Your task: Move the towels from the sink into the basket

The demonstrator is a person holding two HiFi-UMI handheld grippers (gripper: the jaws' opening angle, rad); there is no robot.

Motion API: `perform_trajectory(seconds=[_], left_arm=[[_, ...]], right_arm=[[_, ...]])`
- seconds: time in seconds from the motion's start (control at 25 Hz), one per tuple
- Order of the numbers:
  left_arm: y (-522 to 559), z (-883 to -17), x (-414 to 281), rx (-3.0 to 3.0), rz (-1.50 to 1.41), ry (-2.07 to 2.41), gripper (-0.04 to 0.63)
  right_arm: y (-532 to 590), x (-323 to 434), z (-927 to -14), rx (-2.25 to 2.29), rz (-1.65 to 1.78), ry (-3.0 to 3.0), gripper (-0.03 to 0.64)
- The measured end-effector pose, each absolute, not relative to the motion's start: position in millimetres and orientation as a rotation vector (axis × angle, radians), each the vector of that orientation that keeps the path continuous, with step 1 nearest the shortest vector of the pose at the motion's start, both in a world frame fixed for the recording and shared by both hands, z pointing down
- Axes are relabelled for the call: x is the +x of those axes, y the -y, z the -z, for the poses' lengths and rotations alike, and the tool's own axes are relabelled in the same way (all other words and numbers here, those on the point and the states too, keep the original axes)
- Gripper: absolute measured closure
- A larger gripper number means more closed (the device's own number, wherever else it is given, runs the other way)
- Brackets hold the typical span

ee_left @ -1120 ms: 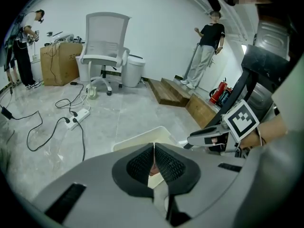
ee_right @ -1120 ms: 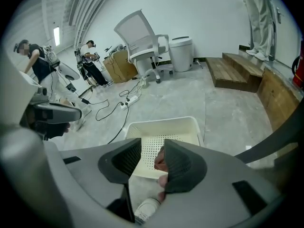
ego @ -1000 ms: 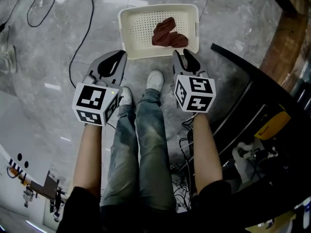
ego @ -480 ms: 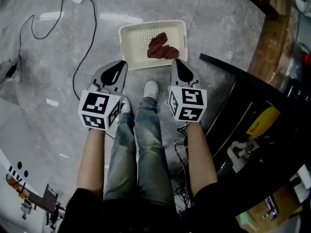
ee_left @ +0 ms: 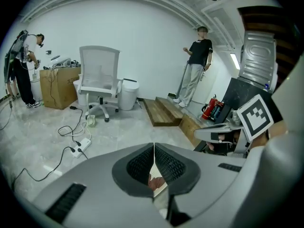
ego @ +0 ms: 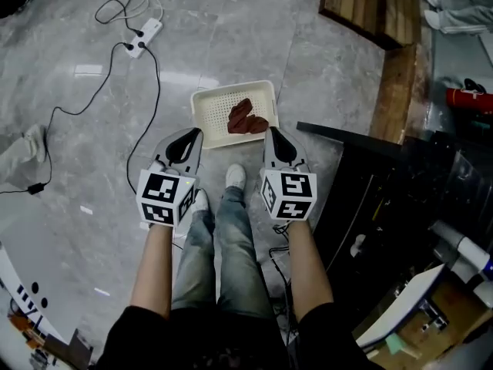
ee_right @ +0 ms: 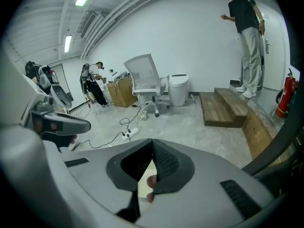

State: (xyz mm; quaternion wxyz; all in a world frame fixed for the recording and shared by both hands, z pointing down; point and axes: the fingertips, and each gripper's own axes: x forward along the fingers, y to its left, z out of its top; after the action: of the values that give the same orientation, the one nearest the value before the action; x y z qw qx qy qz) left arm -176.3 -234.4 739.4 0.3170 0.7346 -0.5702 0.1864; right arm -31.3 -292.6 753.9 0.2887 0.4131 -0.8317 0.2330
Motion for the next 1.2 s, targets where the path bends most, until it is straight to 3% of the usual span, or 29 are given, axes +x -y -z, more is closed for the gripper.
perform_trajectory(seconds=[1.2], left_arm=[[186.2, -399.5, -192.9, 2.156, -0.304, 1.738, 0.577]], right_arm=[[231.5, -2.8, -399.2, 1.41, -0.422, 2.442, 0.604]])
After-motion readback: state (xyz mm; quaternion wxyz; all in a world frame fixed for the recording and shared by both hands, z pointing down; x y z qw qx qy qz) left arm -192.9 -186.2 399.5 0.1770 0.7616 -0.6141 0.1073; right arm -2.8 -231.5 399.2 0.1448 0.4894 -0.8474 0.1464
